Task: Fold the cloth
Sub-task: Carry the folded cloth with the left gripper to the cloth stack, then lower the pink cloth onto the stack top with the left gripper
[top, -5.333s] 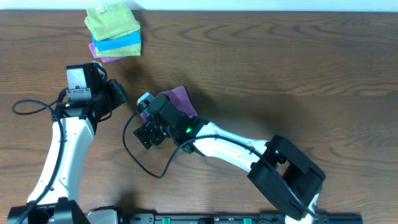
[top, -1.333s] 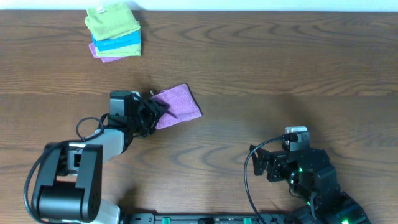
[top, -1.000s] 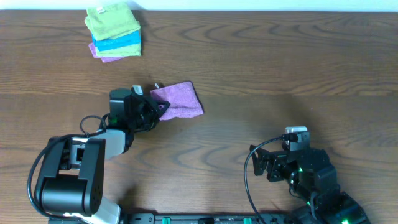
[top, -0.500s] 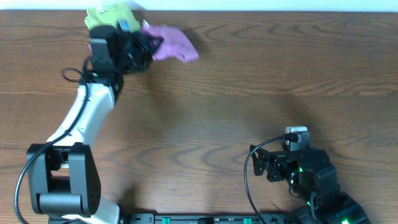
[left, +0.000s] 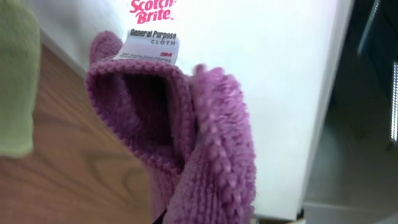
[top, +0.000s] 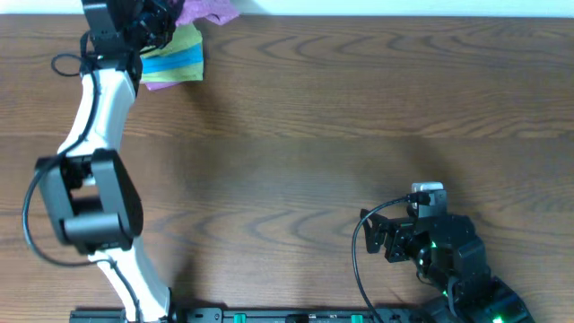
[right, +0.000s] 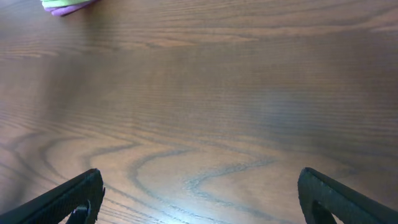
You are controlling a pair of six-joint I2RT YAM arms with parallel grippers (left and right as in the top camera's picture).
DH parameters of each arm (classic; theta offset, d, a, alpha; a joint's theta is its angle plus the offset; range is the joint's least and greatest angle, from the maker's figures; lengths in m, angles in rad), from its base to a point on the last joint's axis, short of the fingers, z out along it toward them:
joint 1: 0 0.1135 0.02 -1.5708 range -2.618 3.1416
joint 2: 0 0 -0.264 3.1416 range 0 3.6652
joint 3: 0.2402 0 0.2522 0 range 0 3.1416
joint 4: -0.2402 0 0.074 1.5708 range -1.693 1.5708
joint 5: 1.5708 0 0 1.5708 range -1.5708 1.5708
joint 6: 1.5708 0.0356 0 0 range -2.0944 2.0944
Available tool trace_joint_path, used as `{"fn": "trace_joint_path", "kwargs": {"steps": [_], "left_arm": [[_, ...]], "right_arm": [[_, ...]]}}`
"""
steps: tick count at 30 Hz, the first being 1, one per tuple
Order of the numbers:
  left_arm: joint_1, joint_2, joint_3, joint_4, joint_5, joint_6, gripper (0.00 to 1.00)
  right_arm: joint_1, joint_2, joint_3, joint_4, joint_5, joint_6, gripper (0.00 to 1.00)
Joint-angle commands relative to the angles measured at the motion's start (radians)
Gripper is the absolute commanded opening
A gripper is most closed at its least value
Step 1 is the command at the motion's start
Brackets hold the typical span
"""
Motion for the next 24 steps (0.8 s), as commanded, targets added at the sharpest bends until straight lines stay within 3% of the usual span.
{"fn": "trace_joint_path", "kwargs": {"steps": [1, 14, 24], "left_arm": [[0.013, 0.062, 0.104, 0.006, 0.0, 0.0, 0.05], [0.064, 0.198, 0.185, 0.003, -0.021, 0.002, 0.06], [0.067, 0.202, 0.185, -0.031, -0.074, 0.078, 0.05]], "right_arm": [[-0.007, -0.006, -0.006, -0.002, 0.018, 0.015, 0.99], [-0.007, -0.006, -0.006, -0.002, 0.018, 0.015, 0.99], [-0.007, -0.006, -0.006, -0.002, 0.018, 0.014, 0.99]]}}
